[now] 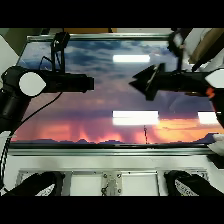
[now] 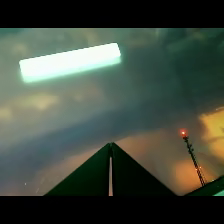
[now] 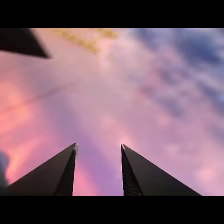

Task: Fold the clothes and pants, and hang the long-sleeved shirts on hangers.

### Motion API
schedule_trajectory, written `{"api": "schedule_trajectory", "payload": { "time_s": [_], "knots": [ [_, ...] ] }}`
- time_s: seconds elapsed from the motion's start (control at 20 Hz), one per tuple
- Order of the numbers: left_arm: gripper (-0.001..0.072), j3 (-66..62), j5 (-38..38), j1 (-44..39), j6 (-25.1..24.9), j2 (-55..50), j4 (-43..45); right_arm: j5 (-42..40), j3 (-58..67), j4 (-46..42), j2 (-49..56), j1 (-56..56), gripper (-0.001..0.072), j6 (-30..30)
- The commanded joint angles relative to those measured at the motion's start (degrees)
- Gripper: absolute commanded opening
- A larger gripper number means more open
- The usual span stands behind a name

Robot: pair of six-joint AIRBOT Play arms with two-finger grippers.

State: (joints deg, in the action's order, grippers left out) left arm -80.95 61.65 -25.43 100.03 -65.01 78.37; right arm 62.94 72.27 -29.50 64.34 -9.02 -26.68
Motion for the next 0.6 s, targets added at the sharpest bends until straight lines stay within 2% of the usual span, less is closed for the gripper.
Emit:
{"api": "schedule_trajectory", "payload": {
  "time_s": [0.0,0.2,0.25,0.3,0.55],
  "knots": [
    [0.0014,0.0,-0.3,-1.6,-0.2,-0.7,-0.3,5.1,-0.2,-1.8,5.2,-6.9,0.0302,-3.6],
    [0.0014,0.0,-0.3,-1.7,-0.2,-0.7,-0.4,5.7,-0.2,-1.2,7.1,-7.5,0.0278,-3.6],
    [0.0014,0.0,-0.3,-1.7,-0.2,-0.7,-0.4,5.7,-0.2,-1.2,7.2,-7.5,0.0106,-3.6],
    [0.0014,0.0,-0.3,-1.7,-0.2,-0.7,-0.4,5.6,-0.2,-1.2,7.2,-7.5,0.0019,-3.5],
    [0.0014,0.0,-0.3,-1.7,-0.2,-0.7,-0.4,5.7,-0.2,-1.1,7.2,-7.5,0.0019,-3.5]
  ]
}}
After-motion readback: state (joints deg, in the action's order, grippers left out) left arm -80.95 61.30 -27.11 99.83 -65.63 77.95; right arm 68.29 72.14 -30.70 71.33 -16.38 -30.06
